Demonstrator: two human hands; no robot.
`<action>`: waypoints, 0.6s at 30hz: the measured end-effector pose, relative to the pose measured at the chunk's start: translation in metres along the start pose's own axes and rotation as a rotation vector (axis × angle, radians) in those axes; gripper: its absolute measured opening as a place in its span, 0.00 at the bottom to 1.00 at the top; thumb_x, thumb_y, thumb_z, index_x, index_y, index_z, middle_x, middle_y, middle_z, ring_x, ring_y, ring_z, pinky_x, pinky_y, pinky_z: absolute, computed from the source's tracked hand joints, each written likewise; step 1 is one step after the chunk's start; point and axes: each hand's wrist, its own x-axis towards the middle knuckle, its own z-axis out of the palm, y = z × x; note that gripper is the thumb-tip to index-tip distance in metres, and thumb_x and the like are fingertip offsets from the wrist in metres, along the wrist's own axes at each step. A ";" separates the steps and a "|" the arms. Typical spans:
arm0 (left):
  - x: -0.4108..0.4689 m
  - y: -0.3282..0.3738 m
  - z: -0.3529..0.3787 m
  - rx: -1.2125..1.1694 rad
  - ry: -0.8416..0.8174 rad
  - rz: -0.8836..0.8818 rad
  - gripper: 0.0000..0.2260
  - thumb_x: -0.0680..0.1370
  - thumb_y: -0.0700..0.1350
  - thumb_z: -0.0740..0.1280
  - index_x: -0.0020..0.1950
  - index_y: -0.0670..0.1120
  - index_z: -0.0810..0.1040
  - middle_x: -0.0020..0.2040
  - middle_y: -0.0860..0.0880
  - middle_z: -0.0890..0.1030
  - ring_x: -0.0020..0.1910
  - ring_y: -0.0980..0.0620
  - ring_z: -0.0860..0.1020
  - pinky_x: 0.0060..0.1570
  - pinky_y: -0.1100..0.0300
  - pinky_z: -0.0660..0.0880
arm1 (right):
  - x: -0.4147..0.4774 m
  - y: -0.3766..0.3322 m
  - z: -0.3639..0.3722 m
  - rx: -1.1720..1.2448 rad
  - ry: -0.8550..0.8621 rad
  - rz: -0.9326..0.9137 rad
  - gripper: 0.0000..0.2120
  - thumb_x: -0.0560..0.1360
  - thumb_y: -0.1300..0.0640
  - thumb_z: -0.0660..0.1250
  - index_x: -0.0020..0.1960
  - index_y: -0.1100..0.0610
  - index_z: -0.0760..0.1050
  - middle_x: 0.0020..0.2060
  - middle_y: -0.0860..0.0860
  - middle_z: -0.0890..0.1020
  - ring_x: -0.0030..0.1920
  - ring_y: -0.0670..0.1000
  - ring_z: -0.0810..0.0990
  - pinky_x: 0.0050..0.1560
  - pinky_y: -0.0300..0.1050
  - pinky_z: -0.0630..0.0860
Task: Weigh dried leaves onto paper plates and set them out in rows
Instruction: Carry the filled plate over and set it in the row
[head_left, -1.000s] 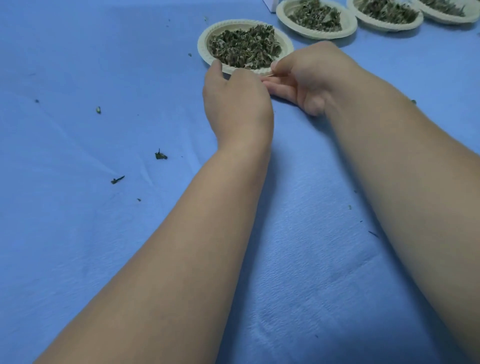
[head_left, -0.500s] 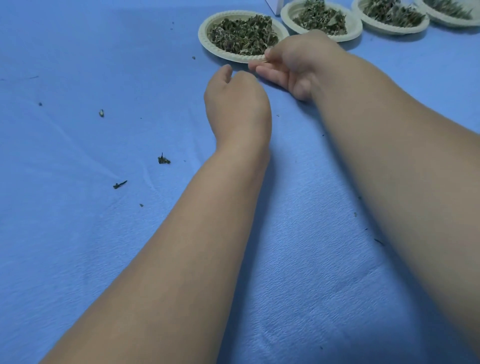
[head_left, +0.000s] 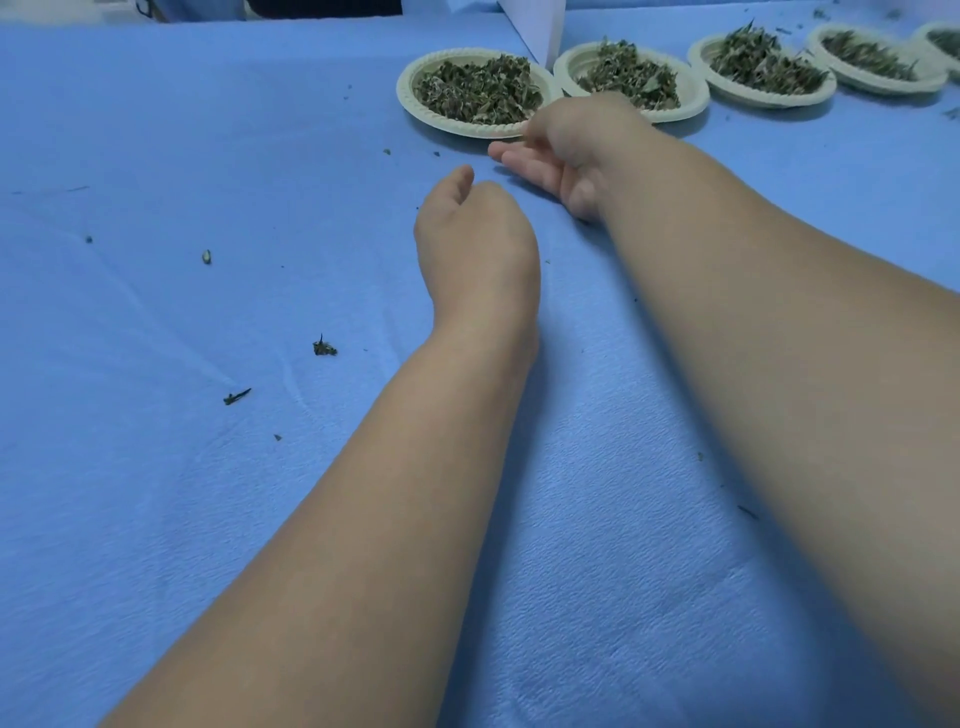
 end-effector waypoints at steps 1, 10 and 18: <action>0.000 0.000 0.000 0.008 -0.003 0.004 0.25 0.79 0.36 0.58 0.76 0.47 0.73 0.74 0.45 0.75 0.72 0.49 0.75 0.72 0.50 0.73 | -0.004 0.002 -0.002 0.009 0.008 -0.035 0.16 0.79 0.73 0.57 0.66 0.69 0.65 0.35 0.63 0.85 0.37 0.55 0.88 0.32 0.41 0.82; -0.029 -0.007 0.007 0.269 -0.132 0.191 0.14 0.78 0.37 0.58 0.56 0.50 0.80 0.51 0.50 0.84 0.51 0.46 0.82 0.56 0.52 0.78 | -0.074 0.023 -0.034 0.043 0.033 -0.236 0.06 0.76 0.67 0.60 0.52 0.61 0.72 0.43 0.62 0.83 0.30 0.48 0.84 0.28 0.39 0.77; -0.130 -0.034 0.042 0.436 -0.415 0.261 0.13 0.77 0.36 0.59 0.51 0.35 0.83 0.47 0.37 0.85 0.44 0.43 0.82 0.48 0.46 0.80 | -0.162 0.037 -0.129 -0.182 0.385 -0.376 0.03 0.72 0.60 0.66 0.41 0.54 0.77 0.38 0.49 0.82 0.43 0.51 0.81 0.50 0.51 0.81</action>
